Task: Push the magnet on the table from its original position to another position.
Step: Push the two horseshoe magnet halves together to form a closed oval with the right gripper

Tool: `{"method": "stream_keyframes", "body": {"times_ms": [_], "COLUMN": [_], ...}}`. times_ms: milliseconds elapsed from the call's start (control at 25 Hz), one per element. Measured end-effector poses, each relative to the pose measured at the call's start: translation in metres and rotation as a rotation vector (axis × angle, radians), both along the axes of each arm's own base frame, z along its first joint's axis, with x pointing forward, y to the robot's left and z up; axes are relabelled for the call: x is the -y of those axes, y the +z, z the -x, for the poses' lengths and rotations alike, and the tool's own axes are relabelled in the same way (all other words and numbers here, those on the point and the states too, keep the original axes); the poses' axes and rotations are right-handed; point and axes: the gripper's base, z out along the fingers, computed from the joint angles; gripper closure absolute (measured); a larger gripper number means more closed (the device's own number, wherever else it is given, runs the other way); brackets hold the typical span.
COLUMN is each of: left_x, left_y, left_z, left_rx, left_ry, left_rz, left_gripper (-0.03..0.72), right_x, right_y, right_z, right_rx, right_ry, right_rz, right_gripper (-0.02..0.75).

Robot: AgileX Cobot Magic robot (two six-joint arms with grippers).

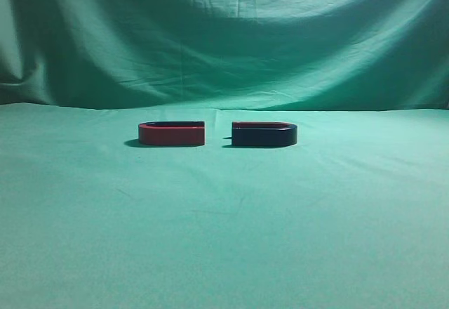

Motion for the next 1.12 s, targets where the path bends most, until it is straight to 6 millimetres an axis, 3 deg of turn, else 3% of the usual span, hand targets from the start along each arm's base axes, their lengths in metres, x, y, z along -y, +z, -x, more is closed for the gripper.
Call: {"method": "stream_keyframes", "body": {"times_ms": [880, 1000, 1120], "left_x": [0.000, 0.000, 0.000], "left_y": [0.000, 0.000, 0.000], "left_z": [0.000, 0.000, 0.000], "left_rx": [0.000, 0.000, 0.000], "left_ry": [0.000, 0.000, 0.000], "left_rz": [0.000, 0.000, 0.000], "left_gripper": [0.316, 0.316, 0.316], "right_x": [0.000, 0.001, -0.003], "right_y": [-0.001, 0.004, 0.017], "right_z": [0.000, -0.002, -0.004], "right_rx": [0.000, 0.056, 0.217], "right_ry": [0.000, 0.010, 0.039], "right_rz": [0.013, 0.051, 0.024], "right_gripper": [0.738, 0.738, 0.738]}}
